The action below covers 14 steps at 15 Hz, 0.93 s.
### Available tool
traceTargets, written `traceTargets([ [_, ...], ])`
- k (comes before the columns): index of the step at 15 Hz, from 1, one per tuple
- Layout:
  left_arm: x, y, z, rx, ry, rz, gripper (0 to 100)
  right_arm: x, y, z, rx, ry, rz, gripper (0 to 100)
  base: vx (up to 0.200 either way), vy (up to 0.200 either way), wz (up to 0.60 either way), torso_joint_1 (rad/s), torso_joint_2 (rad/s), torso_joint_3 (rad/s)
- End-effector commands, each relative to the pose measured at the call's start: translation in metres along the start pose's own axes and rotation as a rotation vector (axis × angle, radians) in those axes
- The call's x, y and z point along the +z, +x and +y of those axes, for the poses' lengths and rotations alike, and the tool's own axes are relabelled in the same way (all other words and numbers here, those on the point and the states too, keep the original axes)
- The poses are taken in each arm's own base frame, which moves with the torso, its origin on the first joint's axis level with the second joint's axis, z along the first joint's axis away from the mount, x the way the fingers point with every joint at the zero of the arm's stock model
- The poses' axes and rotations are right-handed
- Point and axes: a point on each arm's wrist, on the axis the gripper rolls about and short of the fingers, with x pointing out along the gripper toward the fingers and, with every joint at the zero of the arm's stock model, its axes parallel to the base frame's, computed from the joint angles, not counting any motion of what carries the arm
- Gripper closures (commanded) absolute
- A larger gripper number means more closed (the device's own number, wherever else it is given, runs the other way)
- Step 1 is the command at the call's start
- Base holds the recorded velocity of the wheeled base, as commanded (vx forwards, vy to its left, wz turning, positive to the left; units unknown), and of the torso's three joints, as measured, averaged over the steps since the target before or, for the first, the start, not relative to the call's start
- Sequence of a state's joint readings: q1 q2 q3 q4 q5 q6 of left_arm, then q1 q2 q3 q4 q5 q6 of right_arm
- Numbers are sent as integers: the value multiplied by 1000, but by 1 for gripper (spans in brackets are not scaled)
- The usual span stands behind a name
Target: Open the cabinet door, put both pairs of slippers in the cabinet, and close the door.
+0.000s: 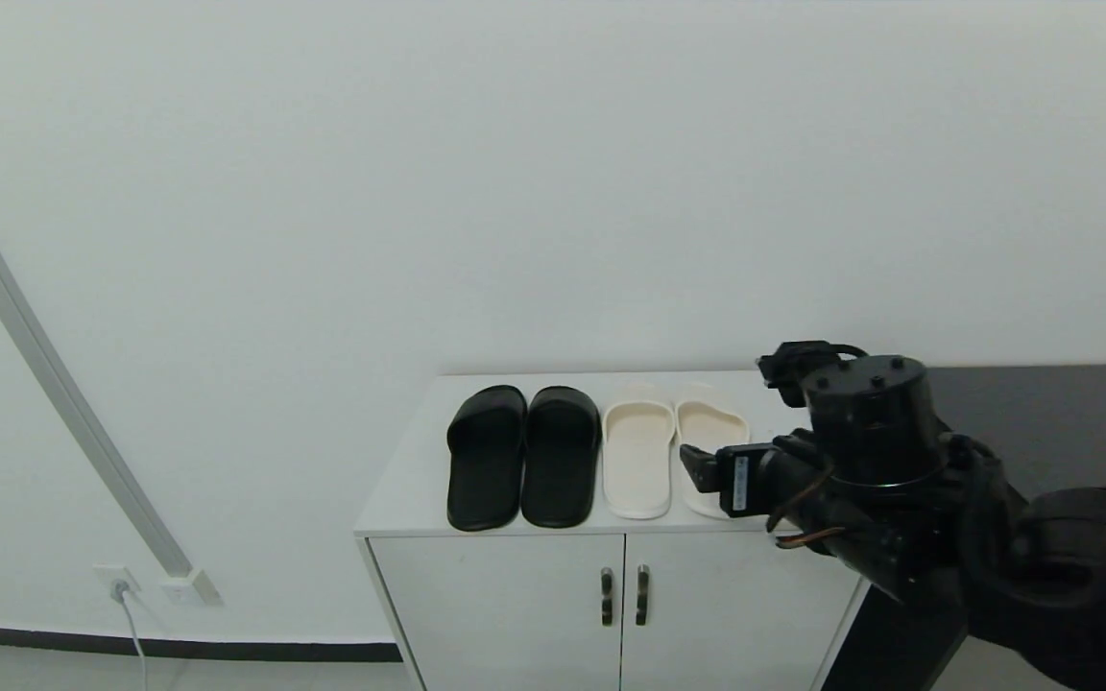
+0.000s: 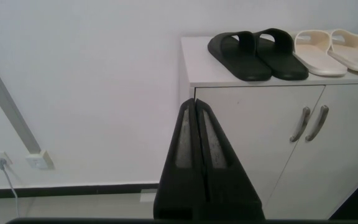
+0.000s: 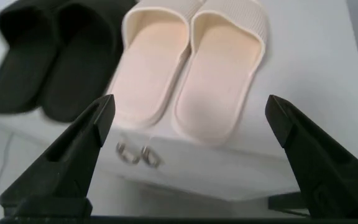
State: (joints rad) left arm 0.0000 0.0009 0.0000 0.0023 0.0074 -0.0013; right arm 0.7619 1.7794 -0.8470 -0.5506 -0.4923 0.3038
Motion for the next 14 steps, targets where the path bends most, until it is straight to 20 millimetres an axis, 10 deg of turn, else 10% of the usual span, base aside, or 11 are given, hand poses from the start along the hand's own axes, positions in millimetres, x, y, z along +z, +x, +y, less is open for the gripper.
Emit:
traceTargets([
  [1,0,0,0,0,0,1,100,-22,43,19,-63,-19,7,0,0,0,0,0,0,0],
  [14,0,0,0,-1,0,1,100,-26,161,25,-231,14,-25,0,0,0,0,0,0,0],
])
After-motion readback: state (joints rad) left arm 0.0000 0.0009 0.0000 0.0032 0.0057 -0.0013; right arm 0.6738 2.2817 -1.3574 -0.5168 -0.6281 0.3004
